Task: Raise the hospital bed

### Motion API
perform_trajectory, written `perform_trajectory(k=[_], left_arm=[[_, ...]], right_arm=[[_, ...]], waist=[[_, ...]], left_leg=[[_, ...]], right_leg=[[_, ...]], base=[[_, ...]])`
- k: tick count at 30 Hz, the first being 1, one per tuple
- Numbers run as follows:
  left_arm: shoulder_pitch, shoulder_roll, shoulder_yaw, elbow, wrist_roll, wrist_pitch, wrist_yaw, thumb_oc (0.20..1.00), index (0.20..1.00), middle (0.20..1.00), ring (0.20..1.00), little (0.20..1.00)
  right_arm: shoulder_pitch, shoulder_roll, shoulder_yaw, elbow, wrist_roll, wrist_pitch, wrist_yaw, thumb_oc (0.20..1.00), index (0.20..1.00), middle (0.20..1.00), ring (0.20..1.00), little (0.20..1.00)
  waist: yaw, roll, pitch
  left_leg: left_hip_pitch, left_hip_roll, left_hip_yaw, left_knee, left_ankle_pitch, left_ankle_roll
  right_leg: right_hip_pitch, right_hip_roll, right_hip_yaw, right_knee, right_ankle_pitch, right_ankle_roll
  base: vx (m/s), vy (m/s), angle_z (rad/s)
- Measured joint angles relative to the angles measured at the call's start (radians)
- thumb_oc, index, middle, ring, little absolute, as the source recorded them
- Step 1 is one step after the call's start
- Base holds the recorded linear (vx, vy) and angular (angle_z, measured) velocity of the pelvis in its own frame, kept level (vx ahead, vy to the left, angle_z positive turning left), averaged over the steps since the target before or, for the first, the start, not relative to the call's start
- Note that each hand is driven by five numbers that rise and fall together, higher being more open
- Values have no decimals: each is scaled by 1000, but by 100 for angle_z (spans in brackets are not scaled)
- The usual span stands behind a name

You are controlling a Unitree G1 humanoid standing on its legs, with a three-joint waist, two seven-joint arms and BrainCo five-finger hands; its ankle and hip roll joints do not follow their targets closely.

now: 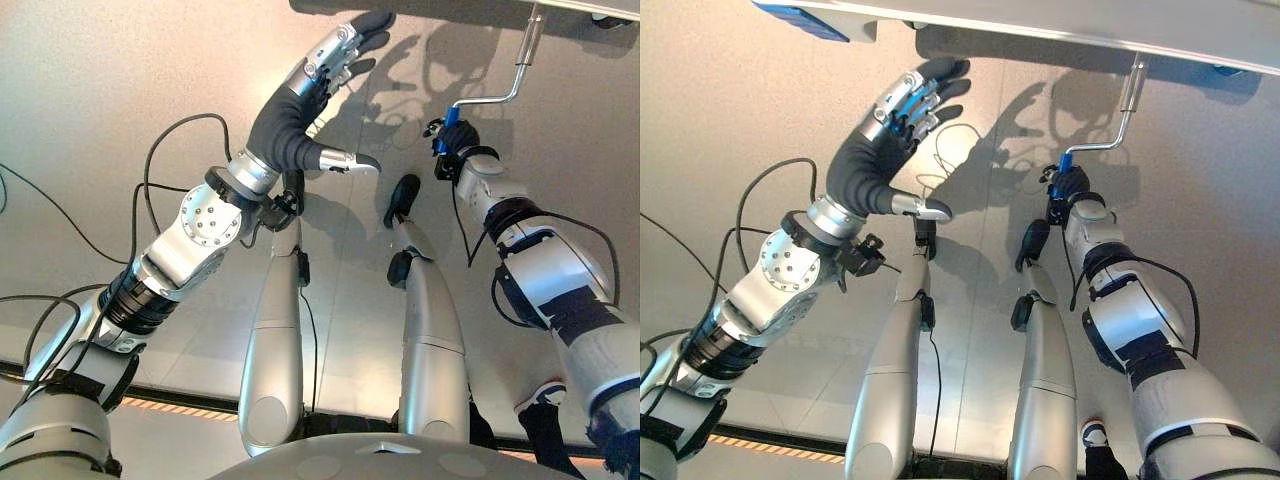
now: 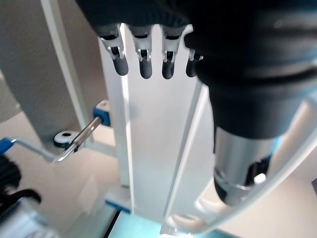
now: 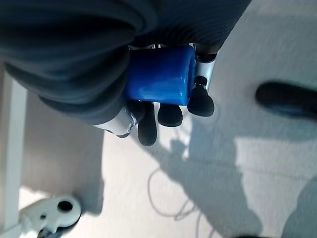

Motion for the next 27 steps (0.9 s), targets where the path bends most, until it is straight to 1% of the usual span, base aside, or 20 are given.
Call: perform_trajectory(k=[3, 6, 8, 9, 10, 11, 13, 16, 18, 21, 23, 24, 25, 26, 27], left_arm=[[-3, 2, -6, 0, 0, 0, -11, 1000, 1000, 1000, 1000, 1000], [-2, 17, -7, 0, -1, 0, -17, 1000, 1000, 1000, 1000, 1000], [-5, 28, -11, 0, -2, 0, -20, 1000, 1000, 1000, 1000, 1000], [-3, 28, -11, 0, -2, 1, -22, 1000, 1000, 1000, 1000, 1000], [-4, 35, -11, -1, -2, 0, -25, 1000, 1000, 1000, 1000, 1000], [-4, 40, -11, -1, -2, 1, -25, 1000, 1000, 1000, 1000, 1000], [-1, 41, -12, -5, -2, 1, -33, 1000, 1000, 1000, 1000, 1000], [3, 63, -9, -9, -2, 1, -35, 1000, 1000, 1000, 1000, 1000], [16, 69, -3, -12, -2, 1, -35, 1000, 1000, 1000, 1000, 1000], [28, 70, 9, -20, -2, 1, -35, 1000, 1000, 1000, 1000, 1000], [43, 70, 26, -31, -2, 1, -35, 1000, 1000, 1000, 1000, 1000], [59, 71, 46, -34, -2, 1, -34, 1000, 1000, 1000, 1000, 1000], [71, 71, 67, -36, -2, 1, -32, 1000, 1000, 1000, 1000, 1000], [72, 71, 73, -36, -2, 1, -32, 1000, 1000, 1000, 1000, 1000], [103, 63, 114, -56, -1, 2, -32, 1000, 1000, 1000, 1000, 1000]], right_arm=[[15, -34, -16, 13, -1, 3, 10, 200, 200, 200, 200, 200], [26, -78, -41, 23, -8, 6, 10, 200, 200, 200, 200, 200], [44, -131, -83, 43, -8, 4, 7, 200, 200, 200, 200, 200], [53, -151, -85, 51, -9, 5, 3, 200, 200, 200, 200, 200], [71, -198, -100, 45, -17, -2, 23, 200, 200, 200, 200, 200], [72, -203, -98, 35, -30, -1, 38, 200, 200, 200, 200, 200], [71, -204, -108, 34, -30, -2, 39, 200, 200, 200, 200, 200], [73, -206, -128, 28, -27, -5, 49, 200, 200, 200, 200, 200], [83, -209, -128, -1, -23, -11, 49, 200, 200, 200, 200, 200], [105, -216, -127, -46, -11, -23, 49, 200, 200, 200, 200, 200], [141, -220, -127, -117, 6, -33, 49, 200, 200, 200, 200, 200], [168, -220, -131, -178, 35, -41, 45, 200, 200, 200, 200, 200], [204, -222, -142, -237, 56, -61, 42, 200, 200, 200, 200, 200], [206, -222, -141, -241, 56, -70, 44, 200, 200, 200, 200, 200], [307, -228, -173, -476, 93, -60, -10, 200, 200, 200, 200, 200]], waist=[[-4, 18, -1], [-6, 23, 0], [-13, 23, 0], [-18, 23, 0], [-22, 23, 0], [-24, 23, 0], [-26, 22, -1], [-31, 22, -1], [-49, 19, 0], [-61, 17, 0], [-81, 9, 1], [-97, 5, 2], [-108, -4, 1], [-114, -5, 1], [-129, -15, 2]], left_leg=[[0, -2, 3, 0, 1, 1], [0, -5, 7, 0, 0, 3], [0, -6, 9, 0, -1, 4], [0, -6, 10, 0, -1, 5], [0, -7, 15, 0, -2, 6], [0, -7, 18, 1, -3, 7], [1, -6, 28, 2, -5, 10], [1, -13, 34, 3, -8, 14], [0, -16, 37, 3, -11, 21], [-1, -21, 50, 3, -16, 29], [-1, -23, 58, 3, -20, 34], [-1, -24, 59, 3, -22, 36], [-1, -25, 62, 4, -26, 37], [-1, -26, 62, 4, -27, 38], [-2, -27, 66, 6, -31, 39]], right_leg=[[-3, -4, 4, 4, 0, 1], [-10, -6, 10, 6, 1, 1], [-10, -8, 12, 6, 1, 2], [-11, -8, 13, 5, 1, 3], [-13, -6, 20, 4, 3, 5], [-13, -6, 22, 4, 3, 5], [-19, -3, 33, 4, 6, 8], [-21, -7, 42, 4, 8, 12], [-21, -12, 49, -5, 14, 20], [-20, -16, 59, -17, 20, 28], [-19, -18, 62, -27, 23, 32], [-16, -18, 63, -34, 24, 35], [-15, -18, 68, -43, 29, 36], [-14, -18, 69, -45, 30, 37], [-16, -16, 77, -48, 30, 39]], base=[[0, 0, 0], [-1, -4, -1], [0, 0, 0], [0, 0, 0], [-5, -16, -3], [-6, -18, -6], [-3, -14, -5], [0, 0, 0], [0, 0, 0], [-6, -12, -4], [0, 0, 0], [1, 8, -6], [1, -7, -6], [0, -20, -8], [3, -41, -6]])
